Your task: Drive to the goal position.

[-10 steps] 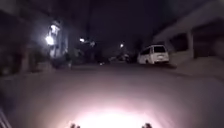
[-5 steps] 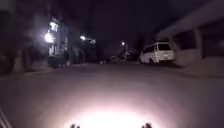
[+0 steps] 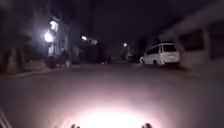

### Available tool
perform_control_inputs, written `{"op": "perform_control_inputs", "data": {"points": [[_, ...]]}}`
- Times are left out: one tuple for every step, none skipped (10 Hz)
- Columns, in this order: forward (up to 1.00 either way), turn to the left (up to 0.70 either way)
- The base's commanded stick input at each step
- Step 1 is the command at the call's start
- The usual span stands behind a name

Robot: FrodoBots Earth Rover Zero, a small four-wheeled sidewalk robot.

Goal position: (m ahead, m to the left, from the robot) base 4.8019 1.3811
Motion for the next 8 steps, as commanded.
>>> {"op": "perform_control_inputs", "data": {"points": [[1.0, 0.0], [1.0, 0.0], [1.0, 0.0], [1.0, 0.0], [1.0, 0.0], [1.0, 0.0], [1.0, 0.0], [1.0, 0.0]]}}
